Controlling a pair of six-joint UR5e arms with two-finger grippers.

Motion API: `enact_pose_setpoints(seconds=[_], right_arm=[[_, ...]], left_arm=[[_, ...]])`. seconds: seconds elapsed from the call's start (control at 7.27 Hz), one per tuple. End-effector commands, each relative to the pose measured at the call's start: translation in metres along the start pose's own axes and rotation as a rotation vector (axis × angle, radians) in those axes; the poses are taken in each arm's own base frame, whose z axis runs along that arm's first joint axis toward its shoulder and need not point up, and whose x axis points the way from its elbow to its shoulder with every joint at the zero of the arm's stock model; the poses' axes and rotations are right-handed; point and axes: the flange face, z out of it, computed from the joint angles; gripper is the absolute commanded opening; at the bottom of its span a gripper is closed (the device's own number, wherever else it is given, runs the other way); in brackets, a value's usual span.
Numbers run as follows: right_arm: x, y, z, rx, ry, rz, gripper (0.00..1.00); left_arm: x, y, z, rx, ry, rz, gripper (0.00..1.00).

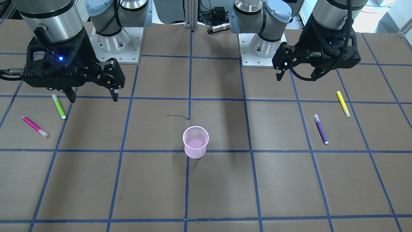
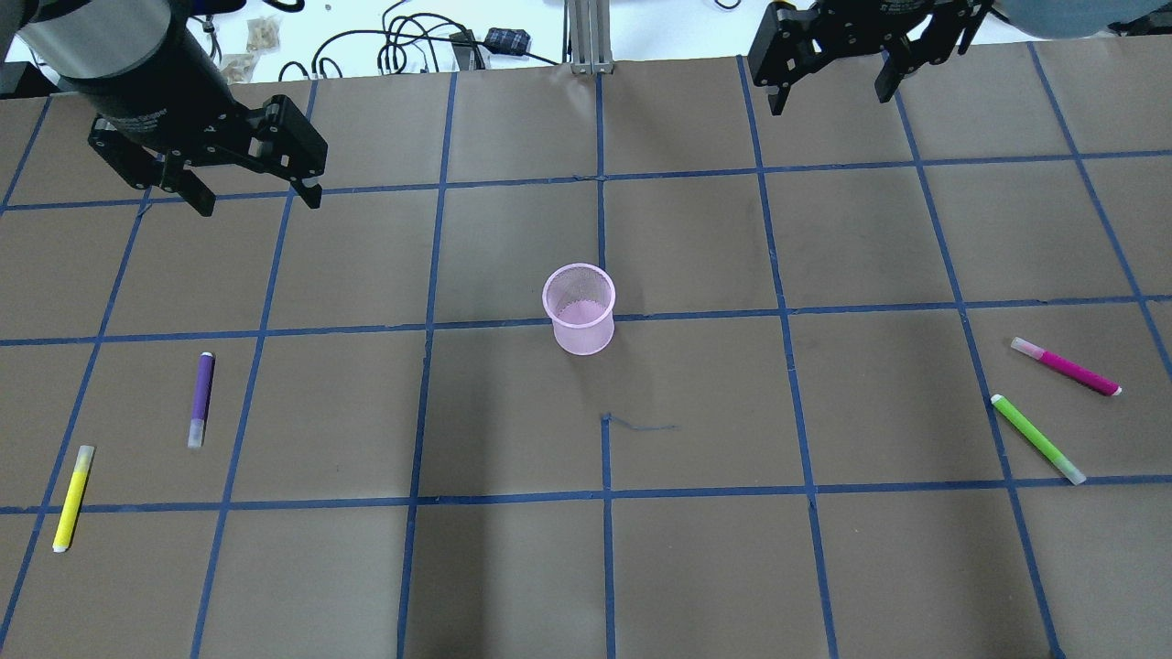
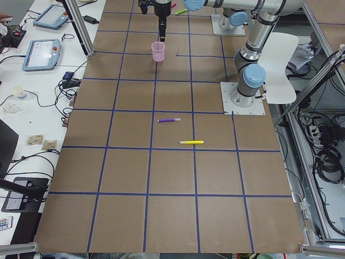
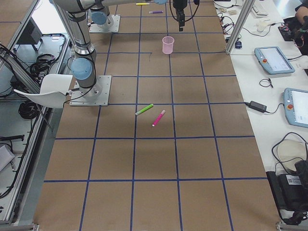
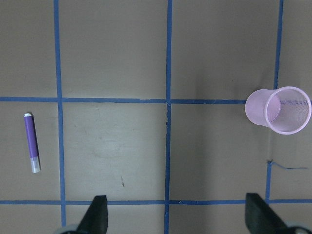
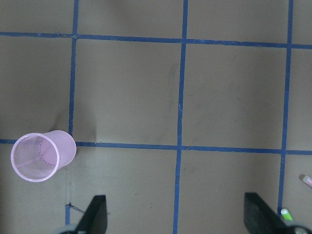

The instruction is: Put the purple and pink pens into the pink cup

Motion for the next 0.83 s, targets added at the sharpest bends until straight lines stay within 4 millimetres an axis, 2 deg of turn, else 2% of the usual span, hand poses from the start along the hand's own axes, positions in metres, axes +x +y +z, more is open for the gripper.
enact_pose_setpoints(seconds=[0.0,0.14,0.28,0.41,0.55,0.69], right_arm=[[0.000,0.000,0.004,-0.003,-0.004,0.008,1.00],[-0.001,-0.001,0.006,-0.006,-0.006,0.006,1.00],[-0.001,-0.001,0.007,-0.008,-0.013,0.009,1.00],[-0.001,-0.001,0.009,-0.014,-0.007,0.006,1.00],[-0.001,0.002,0.016,-0.030,-0.010,0.006,1.00],[0.000,0.008,0.019,-0.038,-0.004,0.008,1.00]], left_arm=[[-0.001,-0.008,0.001,0.040,-0.007,0.005,1.00],[0.000,-0.010,0.003,0.040,-0.006,0.007,1.00],[-0.008,-0.011,0.004,0.038,0.001,-0.011,1.00],[-0.022,-0.018,0.013,0.016,-0.001,-0.031,1.00],[-0.050,-0.040,0.063,-0.078,0.005,-0.076,1.00],[-0.089,-0.059,0.114,-0.167,0.019,-0.143,1.00]])
